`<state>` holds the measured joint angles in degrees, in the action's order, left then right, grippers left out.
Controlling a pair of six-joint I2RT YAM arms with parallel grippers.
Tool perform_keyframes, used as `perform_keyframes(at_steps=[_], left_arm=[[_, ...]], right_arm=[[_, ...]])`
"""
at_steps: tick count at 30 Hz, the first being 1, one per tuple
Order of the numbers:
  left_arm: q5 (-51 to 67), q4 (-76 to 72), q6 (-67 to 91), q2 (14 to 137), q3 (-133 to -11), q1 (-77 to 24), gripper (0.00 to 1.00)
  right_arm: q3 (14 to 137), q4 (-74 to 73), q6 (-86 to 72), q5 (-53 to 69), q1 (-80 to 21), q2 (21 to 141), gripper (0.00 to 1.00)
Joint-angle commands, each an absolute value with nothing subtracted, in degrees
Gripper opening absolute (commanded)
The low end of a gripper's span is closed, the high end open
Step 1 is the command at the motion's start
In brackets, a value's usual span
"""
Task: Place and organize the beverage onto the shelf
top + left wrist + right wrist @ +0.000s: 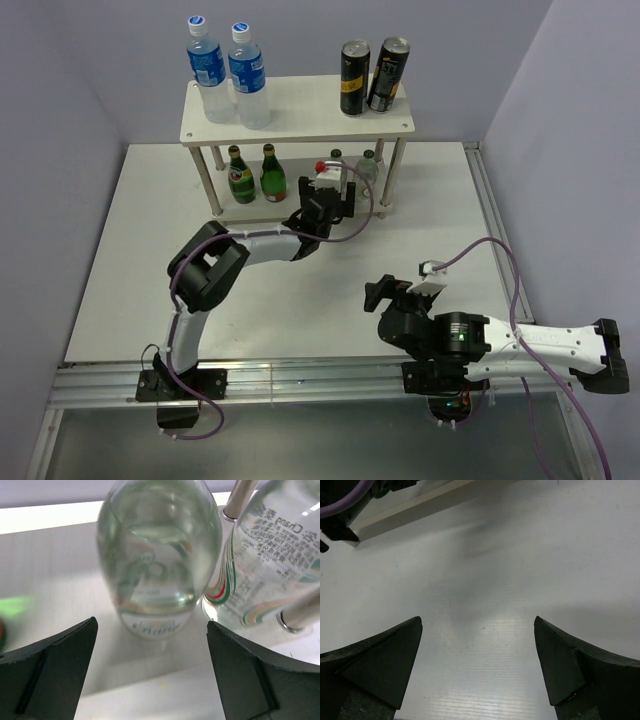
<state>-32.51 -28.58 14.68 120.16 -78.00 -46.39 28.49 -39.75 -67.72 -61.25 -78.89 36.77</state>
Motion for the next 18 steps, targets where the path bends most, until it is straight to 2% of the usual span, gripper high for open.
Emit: perform_keyframes(at_steps=[1, 7, 9, 10, 11, 12, 14, 17, 18], left_arm=[[-36.2, -32.95, 13.8, 113.04, -74.37, -47.37, 0.97], [-40.25, -31.56, 16.34, 104.61, -65.76, -50.09, 0.95], [-44.98, -28.04, 18.88, 99.35, -62.51, -53.15, 0.95], [-46.31, -26.99, 19.77, 97.49, -58.75, -54.48, 0.95], [-49.36, -24.11, 20.65, 95.73, -56.97, -55.97, 0.95], [-51.22, -21.21, 21.87, 92.49, -55.47, -59.12, 0.94], [-55.61, -13.92, 28.8, 89.75, -53.0, -62.3, 0.94], [-61.51, 5.3, 38.56, 84.3, -53.43, -68.19, 0.95], [-64.22, 16.85, 45.28, 81.59, -54.48, -70.9, 0.95]], right_arm=[[28.13, -38.76, -69.52, -63.72, -79.45, 37.26, 1.0], [27.69, -38.58, -69.7, -63.55, -79.54, 37.71, 1.0], [27.6, -37.02, -68.74, -63.2, -79.63, 37.71, 1.0], [27.25, -34.65, -66.82, -62.5, -79.63, 37.44, 1.0], [26.81, -30.71, -57.49, -59.53, -79.63, 37.18, 1.0], [25.76, -21.36, -51.56, -57.24, -79.72, 36.92, 1.0], [26.36, -16.54, -41.62, -51.36, -79.72, 36.74, 1.0], [31.54, -16.43, -37.19, -50.1, -79.72, 38.49, 1.0], [34.95, -18.35, -36.48, -51.23, -79.72, 39.02, 1.0]])
